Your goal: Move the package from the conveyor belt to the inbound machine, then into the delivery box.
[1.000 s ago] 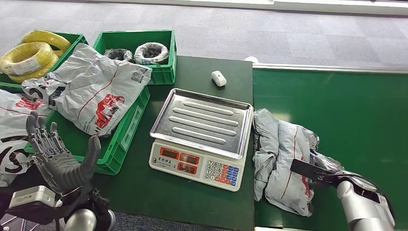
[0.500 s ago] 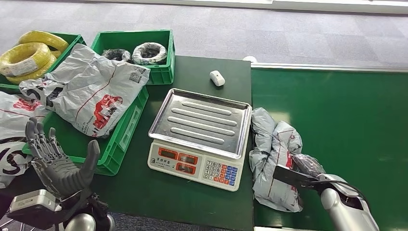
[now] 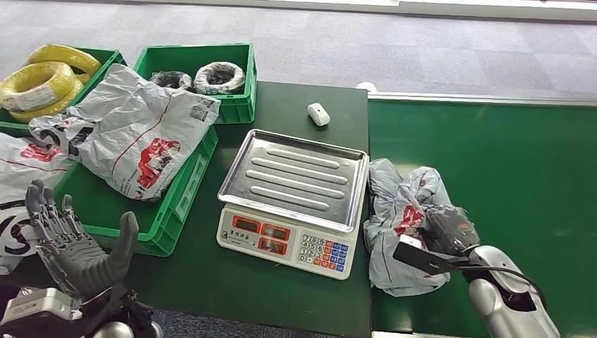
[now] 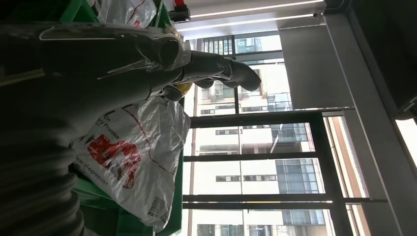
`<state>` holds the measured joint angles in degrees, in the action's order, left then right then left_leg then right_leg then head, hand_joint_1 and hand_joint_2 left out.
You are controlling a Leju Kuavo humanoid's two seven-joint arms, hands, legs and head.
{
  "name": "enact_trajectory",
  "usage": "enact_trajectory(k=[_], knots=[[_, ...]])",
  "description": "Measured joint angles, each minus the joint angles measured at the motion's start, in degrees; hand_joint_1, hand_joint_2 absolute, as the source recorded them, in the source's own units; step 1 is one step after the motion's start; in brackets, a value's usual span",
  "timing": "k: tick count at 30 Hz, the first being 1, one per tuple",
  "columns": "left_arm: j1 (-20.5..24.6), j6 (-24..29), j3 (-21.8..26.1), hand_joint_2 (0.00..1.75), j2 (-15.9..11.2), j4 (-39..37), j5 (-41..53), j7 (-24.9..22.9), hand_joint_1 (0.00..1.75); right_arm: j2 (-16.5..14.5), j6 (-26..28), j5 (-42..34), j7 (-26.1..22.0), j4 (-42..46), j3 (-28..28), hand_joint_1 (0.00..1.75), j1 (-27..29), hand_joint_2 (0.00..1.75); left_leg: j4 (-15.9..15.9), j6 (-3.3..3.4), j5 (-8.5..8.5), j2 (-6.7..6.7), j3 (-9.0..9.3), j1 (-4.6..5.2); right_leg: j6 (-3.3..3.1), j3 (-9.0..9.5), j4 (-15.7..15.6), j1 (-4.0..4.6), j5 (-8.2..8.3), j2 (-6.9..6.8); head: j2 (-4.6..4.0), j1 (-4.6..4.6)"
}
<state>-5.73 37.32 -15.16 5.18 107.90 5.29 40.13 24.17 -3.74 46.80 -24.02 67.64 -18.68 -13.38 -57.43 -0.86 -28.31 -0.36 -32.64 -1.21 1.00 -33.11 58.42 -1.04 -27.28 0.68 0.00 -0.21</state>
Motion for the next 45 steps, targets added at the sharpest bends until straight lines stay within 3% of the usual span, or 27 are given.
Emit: enact_trajectory(k=[3,10,16,24,35,39,43,45], knots=[[-0.29,0.10,-0.08,1.75,-0.07,0.37,0.02,-0.01,0.00,-0.51,4.21,2.50,0.84,6.11,-0.23,1.75,-0.79,1.75,0.00,0.00,0.01,-0.01,0.03,0.00,0.00,0.00,0.00,0.00,0.00,-0.01,0.00,0.00],[-0.41,0.12,-0.26,1.75,-0.15,0.58,0.04,0.00,0.00,-1.97,7.76,7.90,3.51,13.85,-0.79,1.75,-2.54,1.75,0.00,0.00,0.01,-0.17,-0.03,0.02,0.01,0.03,0.00,-0.02,-0.01,-0.12,0.00,0.01],[0.87,0.08,-1.56,1.75,0.02,0.16,-0.12,0.00,0.00,-7.88,10.01,20.19,10.63,14.17,-2.18,1.75,-12.09,1.75,0.00,-0.02,0.07,-0.02,0.05,0.02,-0.02,0.03,0.03,-0.02,0.04,-0.06,0.00,0.01],[4.63,-1.21,-3.80,1.75,1.51,-2.31,-0.73,-0.01,0.00,-20.36,11.17,23.59,10.91,-4.12,-8.84,1.75,-31.17,1.75,-0.01,-0.12,0.22,-0.05,0.10,0.00,-0.06,-0.03,0.12,0.00,0.13,-0.02,0.00,0.00],[6.53,-1.11,-4.90,1.75,2.31,-4.38,-0.75,-0.02,0.00,-32.39,13.96,21.57,7.79,-23.12,-14.25,1.75,-39.57,1.75,0.00,-0.12,0.21,-0.02,-0.04,0.00,-0.06,-0.14,0.13,0.00,0.12,0.00,0.00,0.01],[6.67,-1.05,-4.91,1.75,2.32,-4.73,-0.84,-0.01,0.00,-35.22,14.63,21.10,7.69,-27.55,-15.15,1.75,-40.89,1.75,0.00,-0.12,0.22,-0.02,-0.04,0.00,-0.06,-0.14,0.14,0.00,0.12,0.00,0.00,0.02],[6.70,-1.04,-4.91,1.75,2.31,-4.88,-0.85,-0.01,0.00,-36.31,15.12,20.59,7.52,-29.66,-15.61,0.00,-41.33,1.75,-0.01,-0.12,0.21,-0.04,-0.04,0.01,-0.06,-0.13,0.13,-0.01,0.12,0.00,0.00,0.03],[6.72,-1.09,-4.90,1.75,2.31,-4.97,-0.83,-0.02,0.00,-36.63,16.11,20.38,7.79,-30.50,-15.75,0.00,-41.40,1.75,-0.01,-0.11,0.21,-0.06,-0.04,0.02,-0.06,-0.13,0.13,-0.02,0.12,0.00,0.00,0.03]])
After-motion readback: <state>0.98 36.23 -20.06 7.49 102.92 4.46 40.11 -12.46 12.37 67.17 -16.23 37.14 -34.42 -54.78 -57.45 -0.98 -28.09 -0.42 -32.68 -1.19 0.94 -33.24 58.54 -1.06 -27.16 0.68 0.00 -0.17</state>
